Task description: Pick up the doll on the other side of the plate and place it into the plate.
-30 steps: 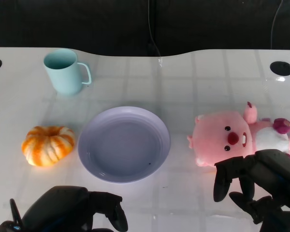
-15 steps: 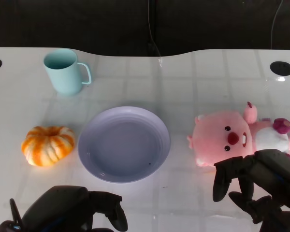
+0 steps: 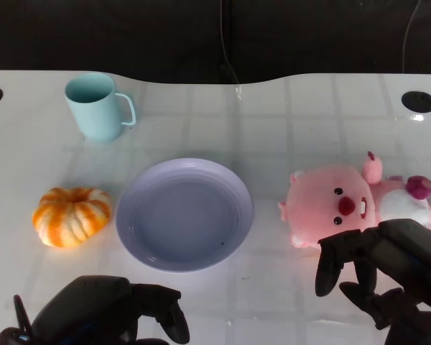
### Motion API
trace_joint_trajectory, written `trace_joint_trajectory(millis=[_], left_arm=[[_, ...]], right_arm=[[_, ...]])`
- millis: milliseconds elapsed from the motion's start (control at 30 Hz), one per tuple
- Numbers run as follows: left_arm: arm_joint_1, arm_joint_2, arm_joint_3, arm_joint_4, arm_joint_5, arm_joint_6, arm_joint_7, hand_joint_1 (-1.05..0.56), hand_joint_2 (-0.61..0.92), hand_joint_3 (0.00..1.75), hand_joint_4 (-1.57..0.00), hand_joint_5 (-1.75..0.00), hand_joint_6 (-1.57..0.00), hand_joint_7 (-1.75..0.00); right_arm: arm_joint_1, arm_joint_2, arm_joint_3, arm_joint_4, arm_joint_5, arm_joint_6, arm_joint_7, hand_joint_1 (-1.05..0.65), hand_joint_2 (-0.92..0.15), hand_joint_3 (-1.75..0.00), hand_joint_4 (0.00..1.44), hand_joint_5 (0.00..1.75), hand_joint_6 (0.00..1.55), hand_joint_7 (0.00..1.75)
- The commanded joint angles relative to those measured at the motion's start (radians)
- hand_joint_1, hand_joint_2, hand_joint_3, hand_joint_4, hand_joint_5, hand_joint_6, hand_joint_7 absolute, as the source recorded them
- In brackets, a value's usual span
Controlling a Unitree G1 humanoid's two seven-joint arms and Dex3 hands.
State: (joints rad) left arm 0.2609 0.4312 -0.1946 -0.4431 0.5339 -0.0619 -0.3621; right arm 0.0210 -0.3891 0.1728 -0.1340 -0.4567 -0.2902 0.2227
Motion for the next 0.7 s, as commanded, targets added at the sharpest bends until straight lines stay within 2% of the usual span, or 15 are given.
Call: trace_joint_trajectory(millis=[33,100,200,267,300,367,467,633,700], left_arm=[[-0.008,0.018,0.012,0.011,-0.011,-0.002,-0.004,-0.28,0.92,0.35,-0.65,-1.48,-0.77,-0.85],[-0.011,0.019,0.012,0.016,-0.011,-0.005,-0.001,-0.28,0.92,0.35,-0.65,-1.48,-0.77,-0.85],[-0.017,0.02,0.01,0.024,-0.01,-0.011,0.002,-0.28,0.92,0.35,-0.66,-1.48,-0.76,-0.85],[-0.021,0.021,0.009,0.031,-0.008,-0.02,0.006,-0.27,0.92,0.34,-0.66,-1.47,-0.77,-0.85],[-0.021,0.021,0.009,0.035,-0.007,-0.024,0.009,-0.27,0.92,0.34,-0.66,-1.46,-0.77,-0.85],[-0.022,0.019,0.009,0.039,-0.006,-0.028,0.011,-0.27,0.92,0.33,-0.68,-1.44,-0.78,-0.84],[-0.021,0.017,0.01,0.036,-0.005,-0.024,0.008,-0.28,0.92,0.34,-0.69,-1.43,-0.78,-0.84],[-0.019,0.017,0.009,0.037,-0.002,-0.026,0.011,-0.27,0.92,0.33,-0.69,-1.44,-0.78,-0.84],[-0.019,0.017,0.007,0.037,0.001,-0.023,0.009,-0.27,0.92,0.33,-0.69,-1.44,-0.78,-0.83]], right_arm=[[-0.001,0.006,-0.024,0.006,0.038,-0.023,-0.029,0.01,-0.38,-1.02,0.95,1.33,0.97,0.79],[0.0,0.01,-0.03,-0.001,0.043,-0.02,-0.039,0.0,-0.44,-0.88,0.91,1.29,0.96,0.69],[0.0,0.009,-0.039,-0.029,0.016,-0.001,-0.062,-0.02,-0.46,-0.79,0.87,1.03,0.9,0.45],[0.0,0.012,-0.047,-0.058,0.004,0.019,-0.069,-0.07,-0.49,-0.68,0.78,0.87,0.82,0.29],[0.0,0.014,-0.052,-0.072,0.0,0.03,-0.071,-0.1,-0.53,-0.6,0.74,0.81,0.79,0.24],[-0.001,0.017,-0.062,-0.091,-0.01,0.042,-0.081,-0.19,-0.67,-0.32,0.58,0.72,0.67,0.11],[-0.005,0.012,-0.075,-0.104,-0.028,0.042,-0.104,-0.32,-0.78,-0.09,0.38,0.67,0.52,0.02],[-0.01,0.02,-0.097,-0.126,-0.055,0.077,-0.13,-0.48,-0.81,-0.01,0.17,0.73,0.37,0.0],[-0.014,0.019,-0.104,-0.136,-0.069,0.103,-0.132,-0.51,-0.81,0.0,0.13,0.76,0.33,0.0]])
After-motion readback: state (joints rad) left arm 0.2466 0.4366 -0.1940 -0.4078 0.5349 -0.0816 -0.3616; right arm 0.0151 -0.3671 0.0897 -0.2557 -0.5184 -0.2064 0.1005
